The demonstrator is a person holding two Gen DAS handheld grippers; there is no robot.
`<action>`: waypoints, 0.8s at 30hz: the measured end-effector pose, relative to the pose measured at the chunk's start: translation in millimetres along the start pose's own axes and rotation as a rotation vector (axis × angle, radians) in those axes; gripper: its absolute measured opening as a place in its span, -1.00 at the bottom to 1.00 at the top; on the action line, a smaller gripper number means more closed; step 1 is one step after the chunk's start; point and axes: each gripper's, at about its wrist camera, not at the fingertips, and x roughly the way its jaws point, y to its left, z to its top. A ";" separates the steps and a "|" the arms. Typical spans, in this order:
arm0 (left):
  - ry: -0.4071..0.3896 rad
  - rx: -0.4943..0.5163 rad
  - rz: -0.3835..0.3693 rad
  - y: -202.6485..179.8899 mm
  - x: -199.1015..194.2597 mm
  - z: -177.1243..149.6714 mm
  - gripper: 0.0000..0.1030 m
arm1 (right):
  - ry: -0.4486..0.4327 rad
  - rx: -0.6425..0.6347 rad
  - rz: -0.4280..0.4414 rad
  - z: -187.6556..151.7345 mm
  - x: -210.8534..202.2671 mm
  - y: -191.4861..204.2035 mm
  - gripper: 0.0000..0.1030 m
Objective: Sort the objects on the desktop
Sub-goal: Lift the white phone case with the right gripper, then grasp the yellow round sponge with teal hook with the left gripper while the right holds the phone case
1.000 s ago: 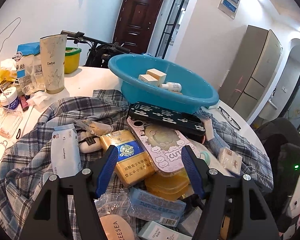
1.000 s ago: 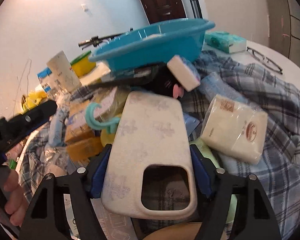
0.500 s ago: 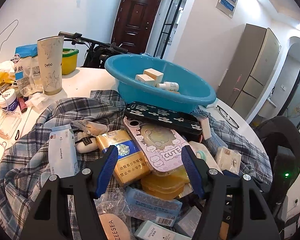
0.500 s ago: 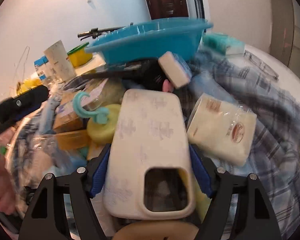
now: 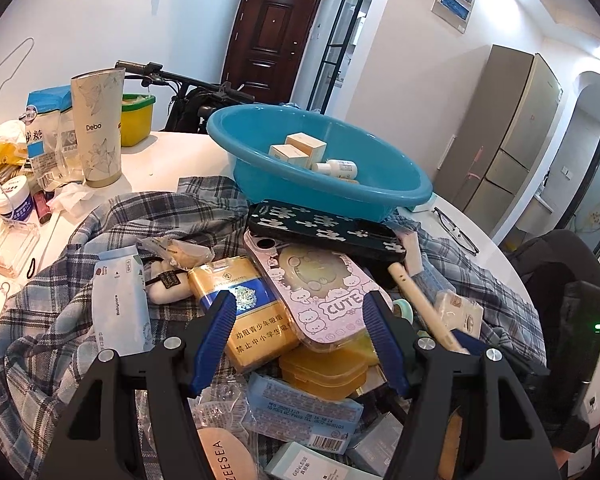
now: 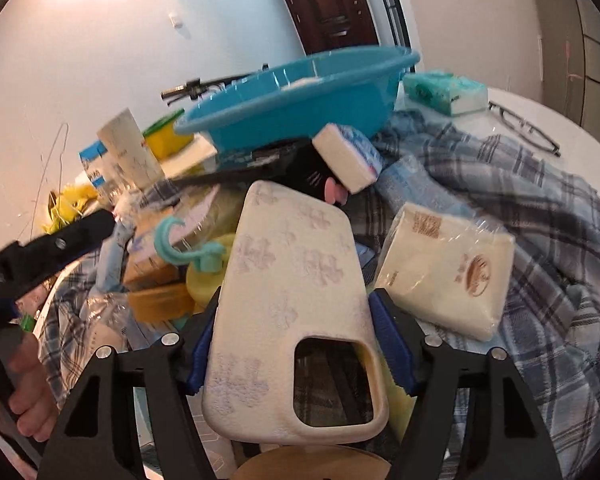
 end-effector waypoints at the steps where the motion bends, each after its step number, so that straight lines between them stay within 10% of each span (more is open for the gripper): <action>1: -0.001 0.000 0.000 -0.1 -0.3 0.1 0.32 | -0.016 -0.010 -0.006 1.0 -3.5 2.1 0.31; 24: 0.068 0.054 -0.043 -21.1 16.6 -6.2 0.32 | -0.182 0.010 -0.159 21.7 -47.6 -18.8 0.32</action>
